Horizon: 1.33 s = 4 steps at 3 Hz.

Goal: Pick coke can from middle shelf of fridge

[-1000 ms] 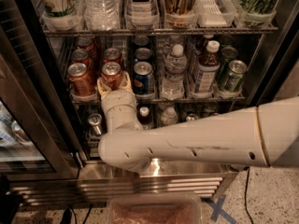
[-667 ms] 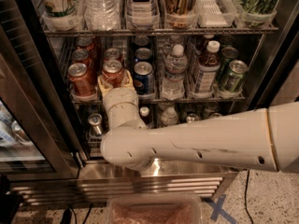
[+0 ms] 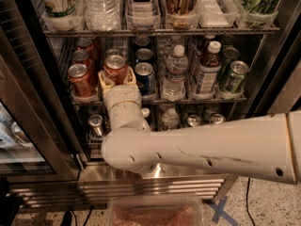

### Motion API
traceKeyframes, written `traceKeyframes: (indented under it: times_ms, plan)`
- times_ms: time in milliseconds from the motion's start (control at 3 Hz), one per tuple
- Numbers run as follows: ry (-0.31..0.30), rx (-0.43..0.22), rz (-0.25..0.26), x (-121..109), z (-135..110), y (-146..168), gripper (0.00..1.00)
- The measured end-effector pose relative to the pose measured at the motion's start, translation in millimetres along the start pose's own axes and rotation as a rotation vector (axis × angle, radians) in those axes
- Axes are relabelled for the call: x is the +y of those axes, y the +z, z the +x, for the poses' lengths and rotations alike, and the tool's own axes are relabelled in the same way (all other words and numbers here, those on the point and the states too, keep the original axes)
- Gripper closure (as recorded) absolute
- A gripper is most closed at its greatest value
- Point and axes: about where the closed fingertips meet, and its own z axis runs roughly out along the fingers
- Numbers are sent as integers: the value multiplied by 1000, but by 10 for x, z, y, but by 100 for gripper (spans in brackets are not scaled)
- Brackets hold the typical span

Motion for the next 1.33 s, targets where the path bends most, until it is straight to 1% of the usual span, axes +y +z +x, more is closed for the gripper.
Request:
traceKeyframes:
  times_ms: [333, 667, 1000, 1333]
  plan:
    - [14, 16, -10, -51, -112, -130, 100]
    - [28, 16, -63, -36, -310, -262, 100]
    - [44, -1, -112, -306, -633, -421, 100]
    - [47, 20, -162, -638, -805, -560, 100]
